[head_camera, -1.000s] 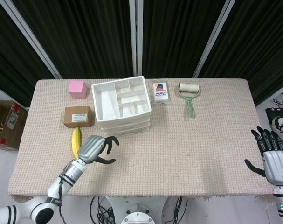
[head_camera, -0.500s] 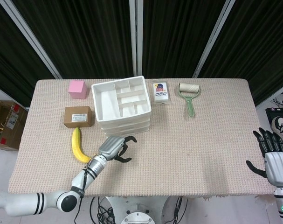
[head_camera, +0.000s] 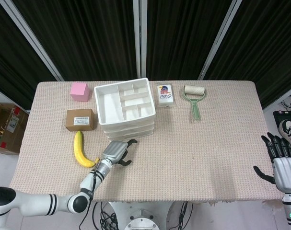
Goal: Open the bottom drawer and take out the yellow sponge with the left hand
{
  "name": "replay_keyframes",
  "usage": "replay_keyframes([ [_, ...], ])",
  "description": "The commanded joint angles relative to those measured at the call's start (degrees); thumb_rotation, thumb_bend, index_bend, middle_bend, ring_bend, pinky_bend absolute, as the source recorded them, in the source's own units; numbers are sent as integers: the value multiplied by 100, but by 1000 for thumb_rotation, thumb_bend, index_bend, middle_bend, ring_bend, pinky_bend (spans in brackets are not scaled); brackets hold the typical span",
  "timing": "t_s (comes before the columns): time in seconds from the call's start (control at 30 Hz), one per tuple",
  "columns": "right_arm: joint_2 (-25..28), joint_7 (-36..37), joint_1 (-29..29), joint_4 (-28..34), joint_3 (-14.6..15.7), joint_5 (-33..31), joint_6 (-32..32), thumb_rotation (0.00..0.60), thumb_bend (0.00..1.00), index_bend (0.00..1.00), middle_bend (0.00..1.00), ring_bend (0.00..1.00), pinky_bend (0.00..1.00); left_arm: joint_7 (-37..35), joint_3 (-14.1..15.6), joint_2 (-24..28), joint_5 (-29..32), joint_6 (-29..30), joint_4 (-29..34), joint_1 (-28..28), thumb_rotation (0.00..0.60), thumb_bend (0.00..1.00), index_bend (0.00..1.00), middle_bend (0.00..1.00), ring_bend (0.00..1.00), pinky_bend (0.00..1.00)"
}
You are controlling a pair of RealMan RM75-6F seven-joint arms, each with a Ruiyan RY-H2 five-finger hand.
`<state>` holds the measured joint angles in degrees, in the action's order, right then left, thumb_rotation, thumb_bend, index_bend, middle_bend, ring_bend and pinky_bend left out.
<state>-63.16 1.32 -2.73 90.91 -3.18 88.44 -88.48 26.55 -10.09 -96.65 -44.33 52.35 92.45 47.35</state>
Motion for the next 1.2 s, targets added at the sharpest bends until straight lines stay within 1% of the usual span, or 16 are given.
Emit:
replay_keyframes([
  [0.03,-5,-9,2,0,7,10,3,600,120,0,0,0,0,231,71,-69,148,131,-135,97,600,301,164,876,973,1000],
  [0.23,-8,-25,19,13,0,10,-23,600,121,0,0,0,0,350,106,-44,299,279,-261,104,600,306,164,874,972,1000],
  [0.4,-10,-50,19,31,0,16,-17,600,121,0,0,0,0,345,85,15,407,276,-402,110,600,306,164,873,972,1000],
  [0.63,-1,-97,40,78,-6,9,-40,600,117,0,0,0,0,206,-81,62,597,127,-741,171,600,307,164,870,971,1000],
  [0.8,8,-106,64,93,-6,1,-63,600,120,0,0,0,0,100,-201,14,745,-79,-1125,271,600,307,164,870,971,1000],
  [0.9,15,-104,78,102,-6,-4,-77,600,120,0,0,0,0,40,-250,-21,814,-133,-1243,298,600,307,164,870,971,1000],
  [0.97,23,-101,88,106,-5,-4,-86,600,119,0,0,0,0,-44,-276,-19,801,-113,-1216,276,600,308,164,870,971,1000],
  [1.03,24,-83,100,98,-3,-2,-99,600,120,0,0,0,0,-171,-296,7,714,11,-1056,196,600,307,164,869,970,1000],
  [1.13,18,-50,111,70,4,5,-106,600,116,0,0,0,0,-589,-370,110,535,175,-585,-28,600,312,164,854,953,1000],
  [1.2,11,-28,116,48,8,9,-107,600,116,0,0,0,0,-1003,-449,167,420,224,-250,-213,600,319,164,848,945,1000],
])
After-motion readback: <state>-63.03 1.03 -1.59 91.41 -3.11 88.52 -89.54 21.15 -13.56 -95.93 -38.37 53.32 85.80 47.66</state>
